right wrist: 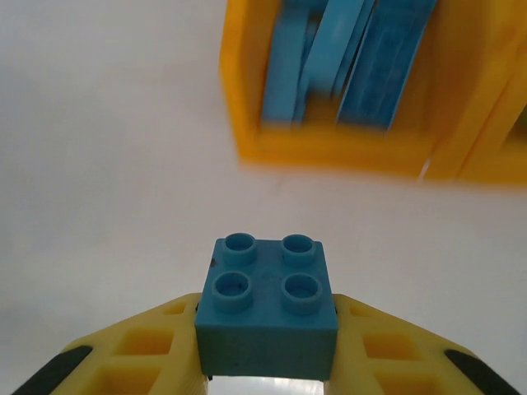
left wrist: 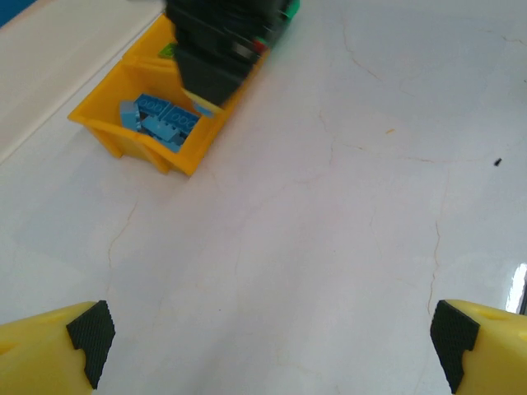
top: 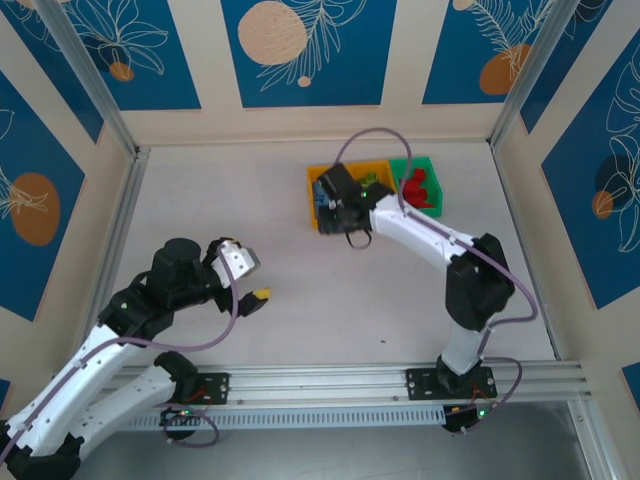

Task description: Sort the legos into containers by color

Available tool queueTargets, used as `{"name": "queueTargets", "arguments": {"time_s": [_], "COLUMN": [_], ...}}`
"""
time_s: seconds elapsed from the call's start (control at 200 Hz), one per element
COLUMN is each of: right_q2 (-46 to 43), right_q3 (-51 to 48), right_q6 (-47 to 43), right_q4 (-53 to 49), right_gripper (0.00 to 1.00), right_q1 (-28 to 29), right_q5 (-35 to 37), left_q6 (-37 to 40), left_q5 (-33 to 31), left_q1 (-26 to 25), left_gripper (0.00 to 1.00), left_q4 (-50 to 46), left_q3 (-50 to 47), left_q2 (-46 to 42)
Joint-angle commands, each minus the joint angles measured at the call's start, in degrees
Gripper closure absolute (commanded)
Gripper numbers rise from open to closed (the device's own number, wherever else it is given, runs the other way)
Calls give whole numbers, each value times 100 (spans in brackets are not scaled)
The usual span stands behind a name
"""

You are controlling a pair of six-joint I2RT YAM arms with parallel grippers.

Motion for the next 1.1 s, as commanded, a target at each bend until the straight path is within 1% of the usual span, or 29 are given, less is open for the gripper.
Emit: {"name": "queueTargets", "arguments": {"time_s": [0.0, 0.055, 0.075, 0.12, 0.155, 0.17, 0.205, 0.27, 0.335, 0.41, 0.49, 0.535, 0.61, 0.74, 0.825, 0.895, 0.945, 1.04, 1.095], "right_q2": [771, 1155, 1307, 1641, 1898, 2004, 2208, 2441, 2234, 1574, 625, 61, -977, -2665, -3447, -3747, -3771, -3390, -2983], "right_q3": [821, 1302, 1511, 1981, 2406, 2565, 3006, 3631, 3614, 2934, 1806, 1167, -185, -2560, -3894, -4784, -5268, -5731, -5783], "right_q6": [-589, -712, -753, -850, -928, -959, -1014, -1024, -977, -931, -917, -914, -950, -1142, -1479, -1686, -1761, -1796, -1789], "right_q4": [143, 108, 68, -112, -293, -401, -638, -1202, -1322, -1059, -590, -320, 315, 1766, 2798, 3723, 4316, 5115, 5439], "right_gripper": [66, 63, 60, 51, 41, 37, 31, 27, 26, 26, 25, 25, 24, 21, 18, 16, 15, 14, 13], "right_q1": [-369, -518, -564, -653, -703, -721, -757, -824, -869, -891, -900, -909, -912, -1039, -1302, -1632, -1888, -2325, -2513], "right_q5": [340, 270, 246, 142, 79, 57, 8, -95, -161, -188, -90, 43, 474, 1325, 1475, 1502, 1525, 1455, 1390], "left_q6": [-753, -1005, -1090, -1276, -1421, -1494, -1690, -2005, -2182, -2216, -2263, -2255, -2142, -1811, -1719, -1629, -1527, -1427, -1380], "left_q5": [-536, -866, -981, -1263, -1509, -1660, -2058, -2844, -3462, -3808, -4094, -4188, -4260, -3971, -3595, -3099, -2787, -2461, -2294], "left_q1": [-4, -4, -6, -4, -8, -6, 1, 5, 34, 119, 319, 486, 754, 1349, 1817, 2151, 2320, 2526, 2614], "left_gripper": [0, 0, 0, 0, 0, 0, 0, 0, 0, 0, 0, 0, 0, 0, 0, 0, 0, 0, 0], "left_q4": [213, 196, 204, 213, 232, 243, 252, 280, 469, 865, 1402, 1741, 2367, 3672, 4387, 5061, 5595, 6395, 6557], "left_q3": [25, 16, -2, -50, -106, -128, -188, -310, -525, -786, -1082, -1261, -1602, -2226, -2508, -2689, -2769, -2746, -2565], "left_q2": [159, 254, 284, 348, 386, 410, 475, 633, 813, 1033, 1254, 1355, 1470, 1618, 1823, 2071, 2340, 2962, 3308]}}
